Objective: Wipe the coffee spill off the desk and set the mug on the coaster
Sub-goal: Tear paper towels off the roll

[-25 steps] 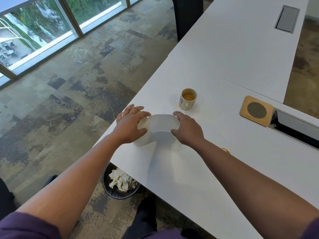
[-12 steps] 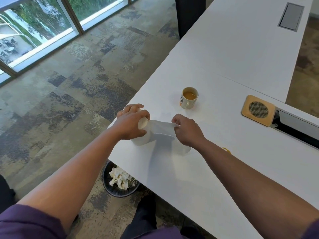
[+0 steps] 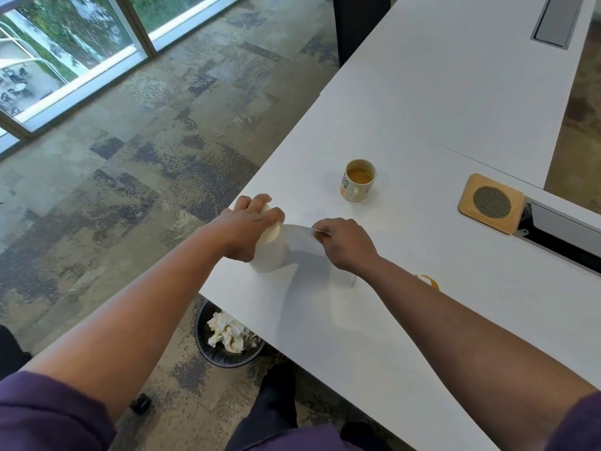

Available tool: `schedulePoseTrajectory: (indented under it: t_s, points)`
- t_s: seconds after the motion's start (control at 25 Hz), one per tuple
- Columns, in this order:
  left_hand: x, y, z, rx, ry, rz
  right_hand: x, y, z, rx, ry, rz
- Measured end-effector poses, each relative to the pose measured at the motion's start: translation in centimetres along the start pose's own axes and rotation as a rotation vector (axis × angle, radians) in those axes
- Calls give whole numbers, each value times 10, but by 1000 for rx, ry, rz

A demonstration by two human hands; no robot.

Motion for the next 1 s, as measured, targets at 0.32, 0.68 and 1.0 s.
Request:
schedulePoseTrajectory:
  t_s: [0.32,0.68,1.0]
  points:
    - [0,-2,-1,-32,134,-9,-1,4,7,7,-51,40]
    - [-1,-1,-2,-48,196,7,-7,10,5,9,-38,69]
    - [-3,-4,-4,-45,212,4,-9,11,5,25,-50,100]
Point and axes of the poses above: each hand's wrist, its own y-axis away from the middle knuckle, its own x-axis out of the back of the hand, z = x × y, the point moved 3 cm from there along -y, towards the middle knuckle, and after that the axes turned 14 degrees about x, right-handed, at the moved point
